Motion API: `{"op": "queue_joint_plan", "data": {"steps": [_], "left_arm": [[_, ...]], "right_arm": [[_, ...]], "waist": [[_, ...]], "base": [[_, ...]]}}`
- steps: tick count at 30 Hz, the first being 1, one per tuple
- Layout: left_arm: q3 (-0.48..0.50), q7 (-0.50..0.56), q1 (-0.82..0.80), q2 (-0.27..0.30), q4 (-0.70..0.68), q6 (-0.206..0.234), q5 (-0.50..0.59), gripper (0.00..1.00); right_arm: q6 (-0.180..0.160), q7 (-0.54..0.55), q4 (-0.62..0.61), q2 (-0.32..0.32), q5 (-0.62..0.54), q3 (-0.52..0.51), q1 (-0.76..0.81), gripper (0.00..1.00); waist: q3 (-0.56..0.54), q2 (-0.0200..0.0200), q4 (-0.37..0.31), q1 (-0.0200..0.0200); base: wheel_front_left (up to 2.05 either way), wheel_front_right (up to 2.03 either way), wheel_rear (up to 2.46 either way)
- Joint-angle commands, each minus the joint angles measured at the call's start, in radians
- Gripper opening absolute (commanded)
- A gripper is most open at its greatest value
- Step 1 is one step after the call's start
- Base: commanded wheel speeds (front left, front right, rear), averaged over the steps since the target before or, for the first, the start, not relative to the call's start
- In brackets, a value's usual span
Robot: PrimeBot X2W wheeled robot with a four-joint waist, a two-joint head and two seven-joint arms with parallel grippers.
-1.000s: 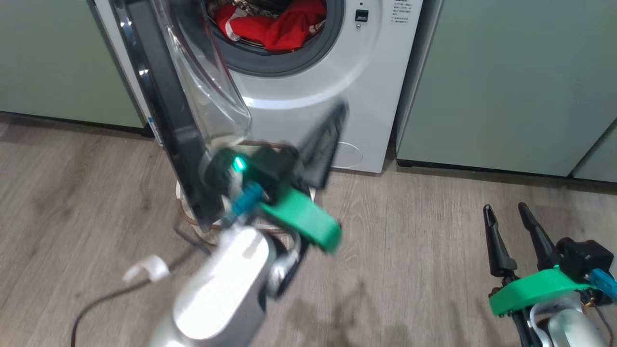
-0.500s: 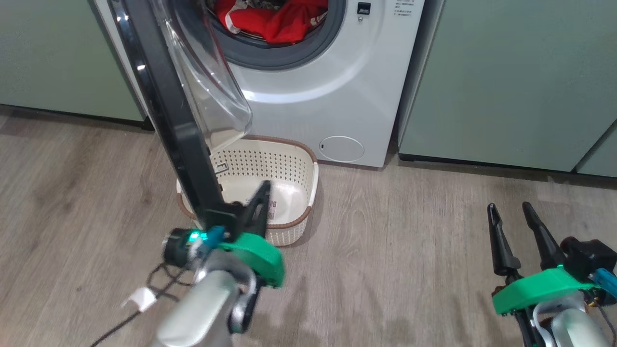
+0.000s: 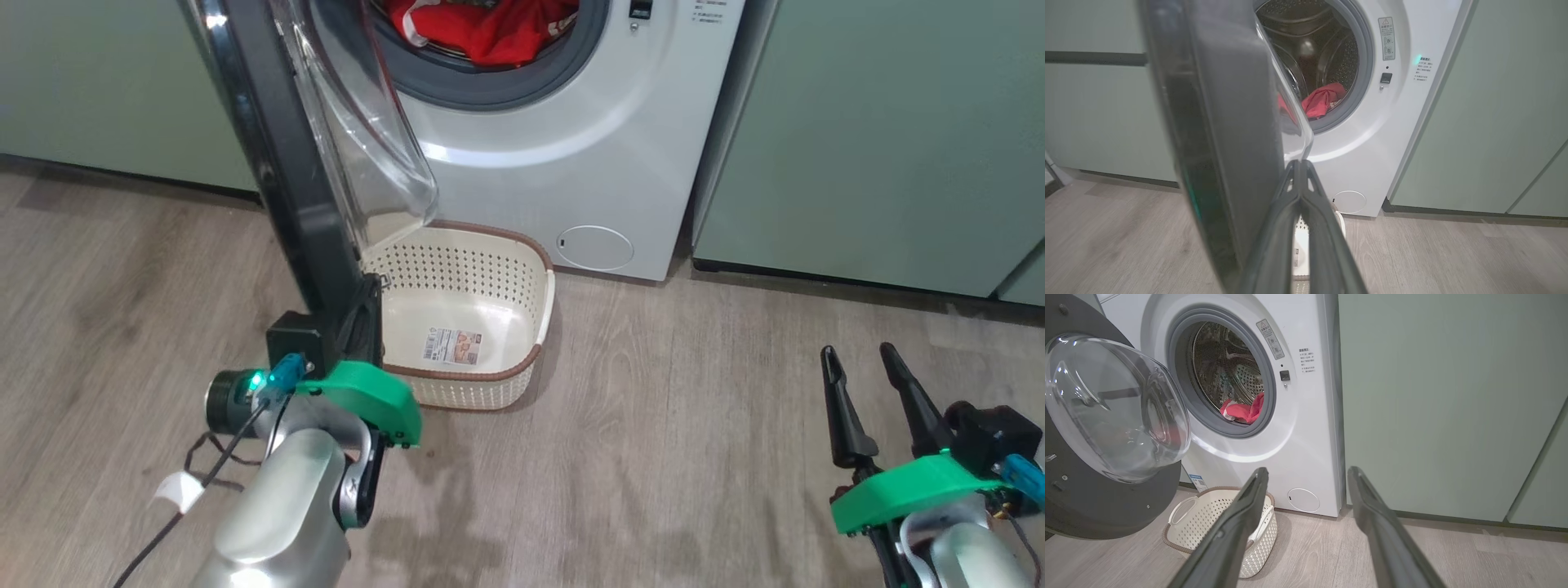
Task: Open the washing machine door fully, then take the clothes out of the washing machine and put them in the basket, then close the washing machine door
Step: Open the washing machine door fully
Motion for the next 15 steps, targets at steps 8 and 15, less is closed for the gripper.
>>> {"op": "queue_joint_plan", "data": {"steps": [8,15], "left_arm": [[0.112,-0.011,-0.032,0.000,-0.024,-0.024,0.046,0.00],[0.159,-0.011,-0.033,-0.010,0.000,-0.043,0.076,0.00]], "right_arm": [[-0.001,-0.006,-0.024,-0.025,0.006,0.019,-0.013,1.00],[-0.001,-0.006,-0.023,-0.020,0.007,0.022,-0.009,1.00]], "waist": [[-0.001,0.0000,0.047,0.0000],[0.000,0.0000,0.111,0.0000]], "base": [[0.00,0.00,0.00],[0.00,0.00,0.00]]}}
